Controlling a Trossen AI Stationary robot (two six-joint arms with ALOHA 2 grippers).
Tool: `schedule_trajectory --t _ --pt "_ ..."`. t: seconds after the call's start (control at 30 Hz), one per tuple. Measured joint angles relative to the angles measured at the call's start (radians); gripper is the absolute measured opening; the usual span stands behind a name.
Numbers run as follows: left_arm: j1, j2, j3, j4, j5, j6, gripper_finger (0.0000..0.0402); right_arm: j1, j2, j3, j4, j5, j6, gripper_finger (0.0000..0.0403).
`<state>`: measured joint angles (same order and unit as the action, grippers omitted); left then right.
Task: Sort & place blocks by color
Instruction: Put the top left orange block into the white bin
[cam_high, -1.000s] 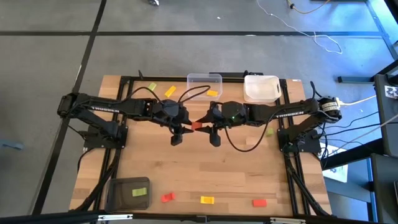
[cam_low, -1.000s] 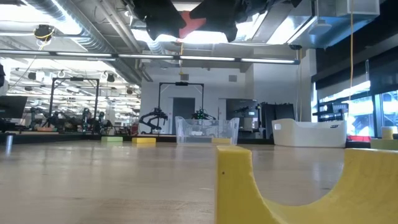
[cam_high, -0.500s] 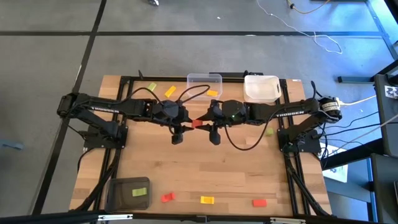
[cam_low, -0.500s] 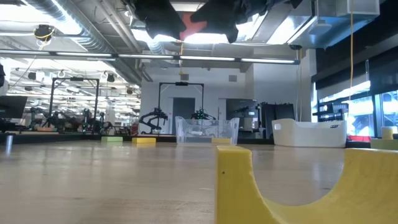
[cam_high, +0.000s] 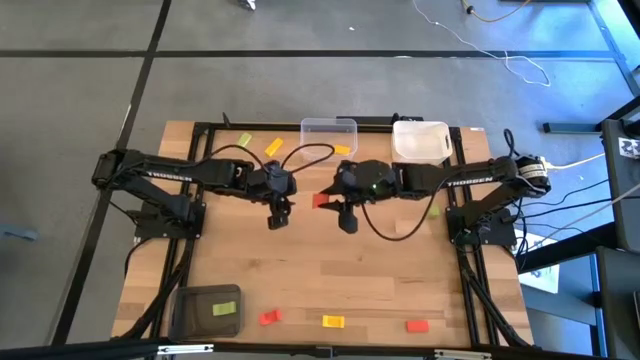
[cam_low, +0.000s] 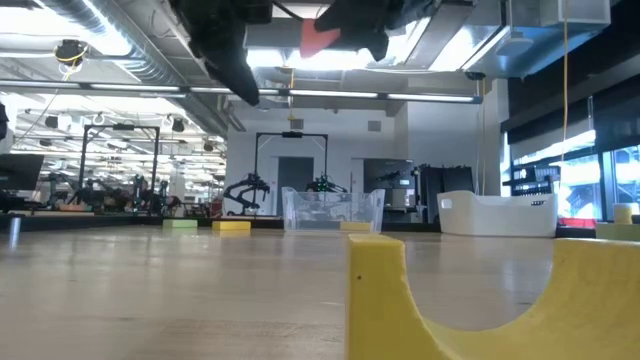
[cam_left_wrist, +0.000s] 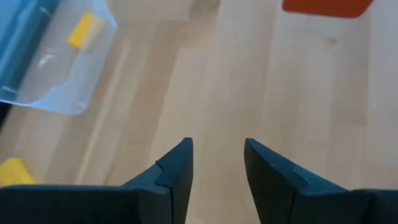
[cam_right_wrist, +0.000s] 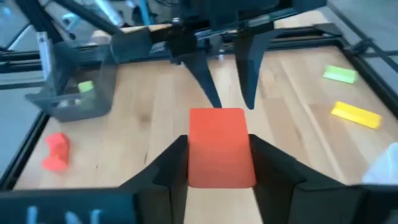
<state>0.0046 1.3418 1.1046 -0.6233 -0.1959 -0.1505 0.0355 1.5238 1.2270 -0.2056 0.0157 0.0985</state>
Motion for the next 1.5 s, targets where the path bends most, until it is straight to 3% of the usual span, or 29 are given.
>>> schedule_trajectory --t 0.2,0.33,0.7,1.07,1.2,1.5 --pt "-0.001 -0.001 0.000 0.005 0.005 -0.001 0.0134 -0.002 0.000 0.101 -0.216 0.148 0.034 0.0131" --pt "0.000 -0.001 0.000 0.007 0.004 -0.003 0.0134 -0.038 0.000 0.165 -0.410 0.272 0.145 0.0131" --pt "-0.001 -0.001 0.001 0.010 0.009 -0.003 0.0134 -0.255 0.000 0.211 -0.878 0.362 0.339 0.0131" --pt "0.000 -0.001 0.002 0.011 0.002 -0.016 0.0134 -0.545 0.002 0.184 -1.049 0.461 0.392 0.0131" --pt "0.000 -0.001 0.002 0.011 -0.002 -0.024 0.0134 -0.651 0.003 0.124 -1.018 0.467 0.363 0.0131" --pt "0.000 -0.001 0.002 0.011 -0.004 -0.034 0.0134 -0.809 0.003 -0.089 -0.660 0.299 0.235 0.0131"
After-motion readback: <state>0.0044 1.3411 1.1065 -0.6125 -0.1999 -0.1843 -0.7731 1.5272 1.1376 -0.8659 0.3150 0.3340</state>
